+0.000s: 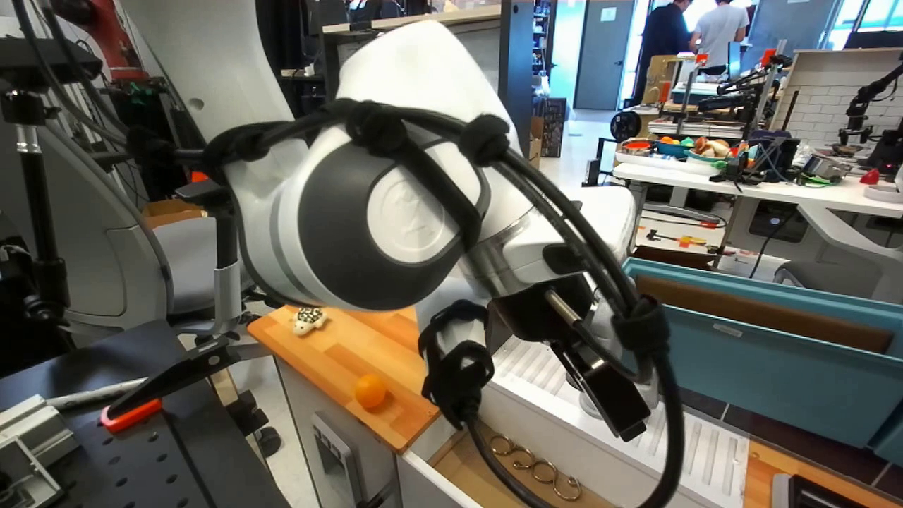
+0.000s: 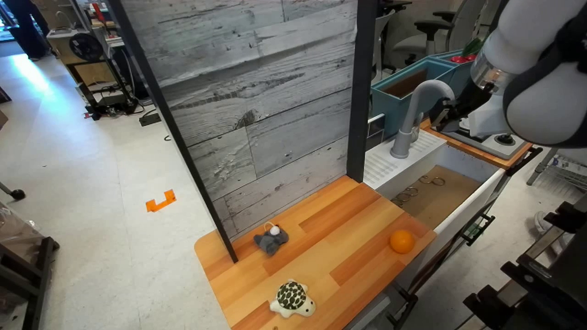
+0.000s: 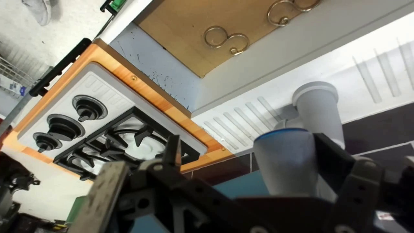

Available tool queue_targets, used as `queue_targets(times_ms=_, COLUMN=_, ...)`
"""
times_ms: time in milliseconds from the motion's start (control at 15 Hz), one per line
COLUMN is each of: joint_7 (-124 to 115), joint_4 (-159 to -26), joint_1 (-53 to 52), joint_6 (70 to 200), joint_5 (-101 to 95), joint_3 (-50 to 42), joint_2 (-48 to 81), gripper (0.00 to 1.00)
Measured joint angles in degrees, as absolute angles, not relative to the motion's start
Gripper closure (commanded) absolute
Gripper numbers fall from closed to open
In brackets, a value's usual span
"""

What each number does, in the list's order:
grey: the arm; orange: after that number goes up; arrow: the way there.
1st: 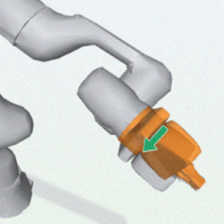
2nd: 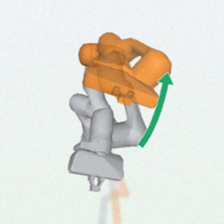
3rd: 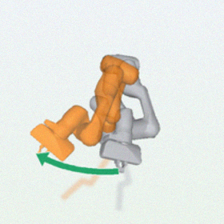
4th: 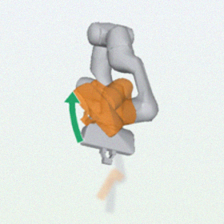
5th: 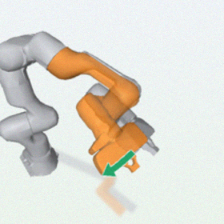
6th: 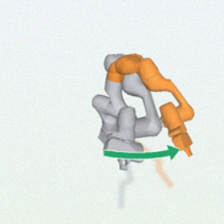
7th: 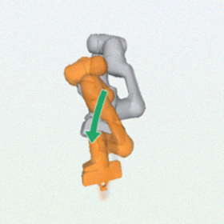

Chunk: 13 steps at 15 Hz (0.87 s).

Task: Push the faucet to the middle

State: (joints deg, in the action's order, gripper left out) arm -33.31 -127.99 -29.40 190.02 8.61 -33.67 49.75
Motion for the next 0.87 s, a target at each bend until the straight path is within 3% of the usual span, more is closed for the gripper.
queue_targets(times_ms=333, joint_7=-15.8, joint_4=-131.7, joint_1=-20.5, joint_6=180.4, joint_5=7.3, joint_3=-26.7, joint_2=37.4, gripper=0.00)
queue_targets(times_ms=867, joint_7=-7.3, joint_4=-134.7, joint_1=-13.7, joint_6=152.0, joint_5=-4.6, joint_3=-20.1, joint_2=22.5, gripper=0.00)
